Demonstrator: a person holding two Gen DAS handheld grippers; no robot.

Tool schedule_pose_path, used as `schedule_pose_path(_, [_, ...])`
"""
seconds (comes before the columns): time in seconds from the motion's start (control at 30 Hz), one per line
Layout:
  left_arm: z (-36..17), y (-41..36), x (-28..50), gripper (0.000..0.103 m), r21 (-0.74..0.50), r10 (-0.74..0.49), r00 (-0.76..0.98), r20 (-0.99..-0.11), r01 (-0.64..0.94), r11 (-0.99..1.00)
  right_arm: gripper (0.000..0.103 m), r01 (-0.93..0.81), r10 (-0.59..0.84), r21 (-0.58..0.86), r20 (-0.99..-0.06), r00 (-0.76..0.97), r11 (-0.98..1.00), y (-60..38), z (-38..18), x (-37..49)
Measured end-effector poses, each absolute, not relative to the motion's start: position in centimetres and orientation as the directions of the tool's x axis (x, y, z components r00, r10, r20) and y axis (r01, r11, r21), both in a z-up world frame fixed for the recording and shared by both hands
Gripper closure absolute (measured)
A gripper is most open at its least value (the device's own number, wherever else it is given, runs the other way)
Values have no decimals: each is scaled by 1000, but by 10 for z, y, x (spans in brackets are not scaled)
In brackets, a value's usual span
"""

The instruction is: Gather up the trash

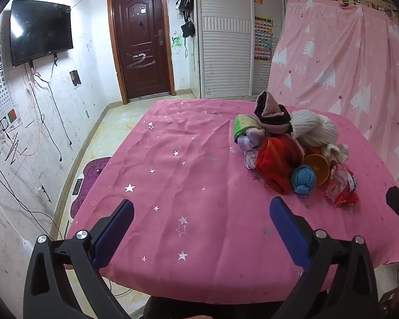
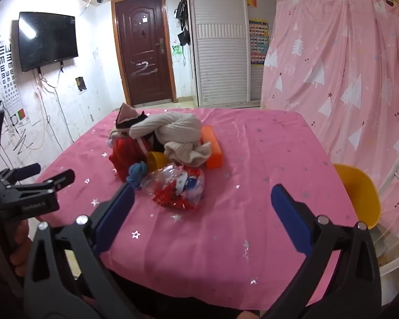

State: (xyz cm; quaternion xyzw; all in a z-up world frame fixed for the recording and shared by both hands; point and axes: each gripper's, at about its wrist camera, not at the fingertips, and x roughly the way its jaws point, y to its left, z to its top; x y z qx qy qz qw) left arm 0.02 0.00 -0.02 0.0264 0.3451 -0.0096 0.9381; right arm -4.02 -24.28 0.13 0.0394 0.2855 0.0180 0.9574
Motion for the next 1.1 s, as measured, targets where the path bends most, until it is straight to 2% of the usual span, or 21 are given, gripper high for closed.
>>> schedule_pose_path(1.1, [-5, -2, -1, 8, 48, 2, 759, -651, 38, 998, 4, -13, 56, 83, -548, 834, 997, -240, 0, -41])
